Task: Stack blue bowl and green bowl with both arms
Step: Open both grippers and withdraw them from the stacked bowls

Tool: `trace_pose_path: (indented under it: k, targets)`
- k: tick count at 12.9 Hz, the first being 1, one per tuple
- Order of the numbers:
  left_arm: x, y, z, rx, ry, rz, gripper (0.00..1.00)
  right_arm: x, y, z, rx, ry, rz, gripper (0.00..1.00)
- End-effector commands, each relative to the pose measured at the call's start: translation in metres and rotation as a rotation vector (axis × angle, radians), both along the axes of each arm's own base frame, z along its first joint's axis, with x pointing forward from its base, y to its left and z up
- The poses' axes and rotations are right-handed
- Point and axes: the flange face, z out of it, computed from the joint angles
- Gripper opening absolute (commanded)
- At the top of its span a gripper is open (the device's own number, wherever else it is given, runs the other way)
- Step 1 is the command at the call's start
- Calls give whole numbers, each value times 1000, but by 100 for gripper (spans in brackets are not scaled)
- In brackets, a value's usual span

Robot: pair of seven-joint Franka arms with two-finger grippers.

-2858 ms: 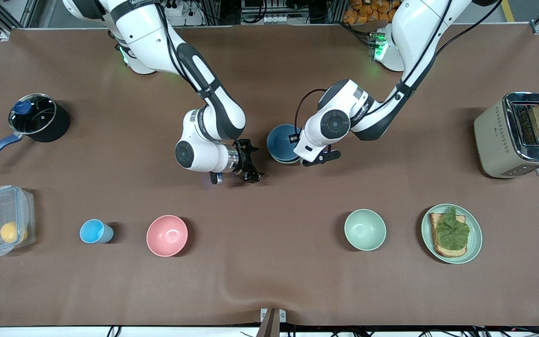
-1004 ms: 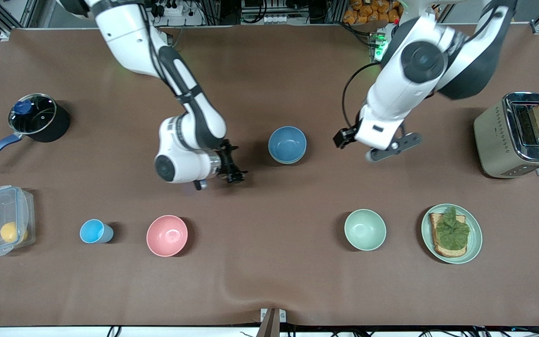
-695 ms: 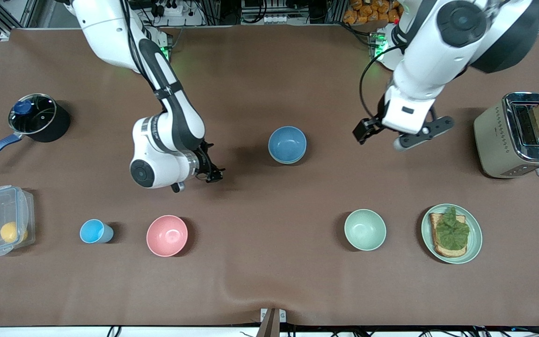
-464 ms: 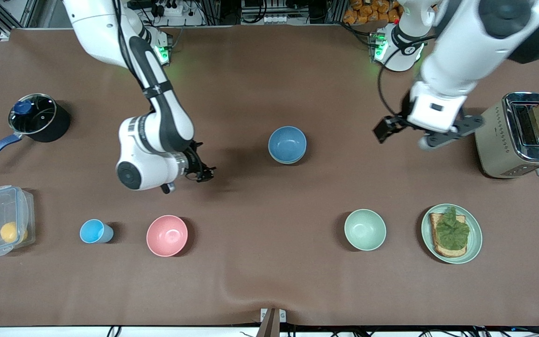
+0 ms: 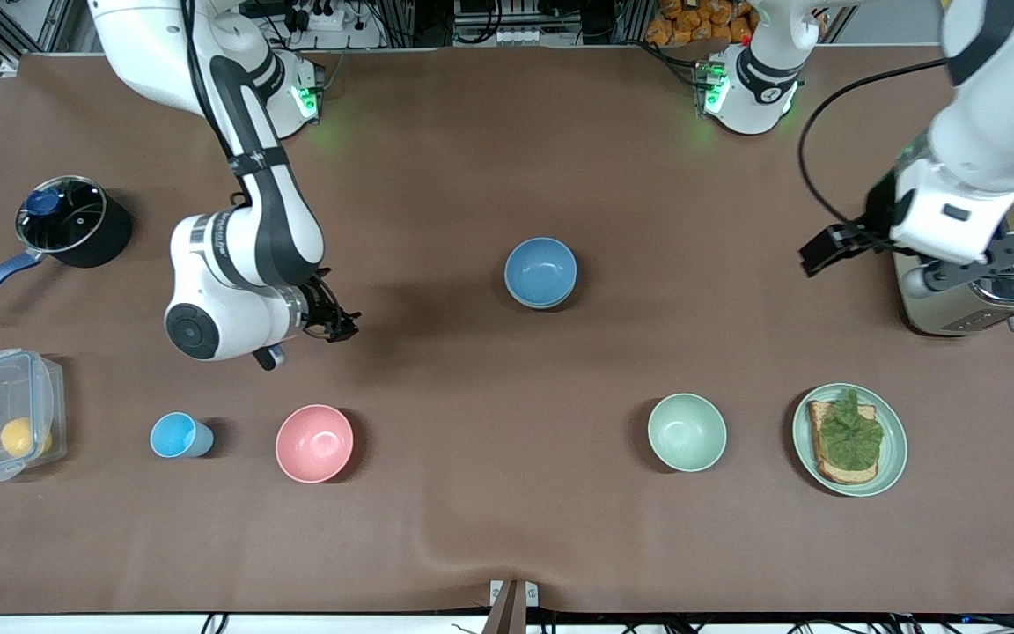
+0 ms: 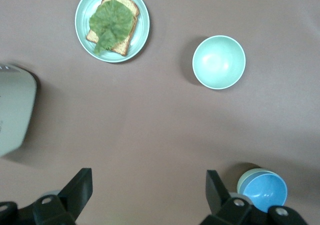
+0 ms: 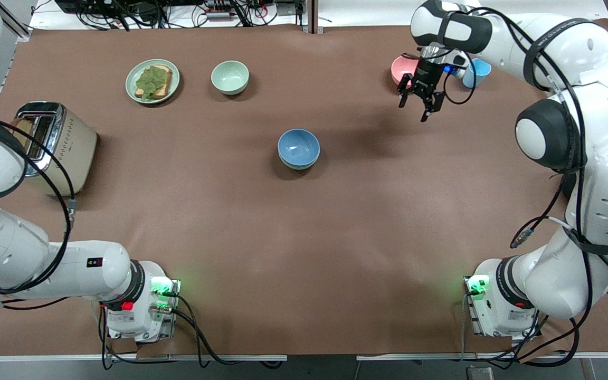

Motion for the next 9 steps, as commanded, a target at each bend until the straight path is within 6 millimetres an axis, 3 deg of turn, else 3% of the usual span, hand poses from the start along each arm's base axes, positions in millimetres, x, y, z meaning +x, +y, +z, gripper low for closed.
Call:
trace_pose_path:
  k: [1,6,8,9]
  targets:
    - [1,19,12,6,-2,-74,100,7,-66,28,95,-19,106,100]
    - [-2,48,19,11,2,-117,100,13,-201,64,214,-116,299,100]
    - [-5,55,25,11,-2,-158,100,10,-234,92,212,-170,433,100]
    - [-6,55,24,11,4,-189,100,8,-241,112,214,-204,501,100]
